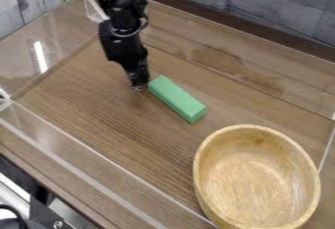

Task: Move green object from inside the wooden bowl to the table next to it

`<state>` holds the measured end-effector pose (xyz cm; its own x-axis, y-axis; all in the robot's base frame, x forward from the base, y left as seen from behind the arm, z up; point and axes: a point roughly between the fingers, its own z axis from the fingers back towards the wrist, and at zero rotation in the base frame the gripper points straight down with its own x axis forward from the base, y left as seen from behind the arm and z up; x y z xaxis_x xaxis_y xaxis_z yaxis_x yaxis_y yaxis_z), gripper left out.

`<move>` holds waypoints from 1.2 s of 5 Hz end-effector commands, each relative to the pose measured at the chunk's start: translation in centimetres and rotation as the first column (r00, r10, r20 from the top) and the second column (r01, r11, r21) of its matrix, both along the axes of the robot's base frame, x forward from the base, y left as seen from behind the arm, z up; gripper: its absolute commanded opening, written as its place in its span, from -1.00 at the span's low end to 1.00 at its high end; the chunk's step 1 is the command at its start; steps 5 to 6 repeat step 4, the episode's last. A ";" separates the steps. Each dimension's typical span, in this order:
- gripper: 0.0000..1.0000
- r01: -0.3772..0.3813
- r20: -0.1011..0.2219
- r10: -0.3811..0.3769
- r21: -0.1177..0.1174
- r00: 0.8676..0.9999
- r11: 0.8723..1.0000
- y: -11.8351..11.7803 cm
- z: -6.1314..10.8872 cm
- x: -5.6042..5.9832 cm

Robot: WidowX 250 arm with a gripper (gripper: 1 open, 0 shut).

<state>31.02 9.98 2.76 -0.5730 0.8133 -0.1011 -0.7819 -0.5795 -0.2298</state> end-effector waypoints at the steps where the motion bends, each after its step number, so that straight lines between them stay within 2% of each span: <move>1: -1.00 -0.037 0.068 0.036 0.027 0.997 0.999 -0.7 3.5 1.1; 2: -1.00 -0.038 0.062 0.036 0.024 0.997 0.999 -0.7 3.3 2.1; 3: -1.00 -0.043 0.069 0.040 0.037 0.997 0.998 -0.8 1.9 2.9; 4: -1.00 -0.081 0.065 0.079 0.033 0.995 0.996 -0.5 2.1 3.0; 6: -1.00 -0.081 0.065 0.079 0.033 0.995 0.996 -0.5 2.1 3.0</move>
